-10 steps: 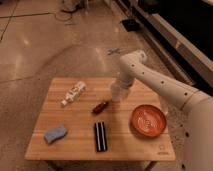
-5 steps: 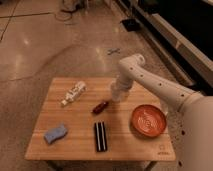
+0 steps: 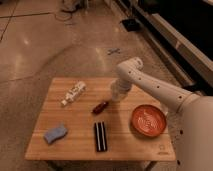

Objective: Pick up the ceramic cup

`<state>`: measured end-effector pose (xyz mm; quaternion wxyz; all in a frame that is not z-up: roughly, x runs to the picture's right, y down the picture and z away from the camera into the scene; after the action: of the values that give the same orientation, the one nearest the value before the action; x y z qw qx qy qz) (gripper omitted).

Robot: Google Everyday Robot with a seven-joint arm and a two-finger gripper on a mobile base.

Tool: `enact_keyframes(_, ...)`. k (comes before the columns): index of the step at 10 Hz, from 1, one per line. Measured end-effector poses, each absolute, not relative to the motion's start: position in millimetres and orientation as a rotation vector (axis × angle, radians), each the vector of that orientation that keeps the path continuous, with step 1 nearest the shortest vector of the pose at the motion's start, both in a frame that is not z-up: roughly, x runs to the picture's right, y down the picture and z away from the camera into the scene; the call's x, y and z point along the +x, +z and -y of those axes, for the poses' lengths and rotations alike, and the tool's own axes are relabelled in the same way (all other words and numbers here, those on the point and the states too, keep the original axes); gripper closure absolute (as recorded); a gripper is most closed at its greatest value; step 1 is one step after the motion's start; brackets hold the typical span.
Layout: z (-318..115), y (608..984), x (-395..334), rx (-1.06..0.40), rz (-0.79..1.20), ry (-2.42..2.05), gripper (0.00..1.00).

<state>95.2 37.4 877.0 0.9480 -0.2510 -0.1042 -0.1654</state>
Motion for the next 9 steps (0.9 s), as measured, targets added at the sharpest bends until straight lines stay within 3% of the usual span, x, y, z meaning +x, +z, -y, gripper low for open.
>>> enact_keyframes(2, -32.7, 873.2, 104.1, -0.497, 0.202, -0.315, 1.00)
enact_keyframes(5, -7.9, 844.2, 105.6, -0.431, 0.229, -0.291, 1.00)
enact_keyframes(9, 21.6, 776.5, 107.6, -0.335, 0.294, -0.326, 1.00)
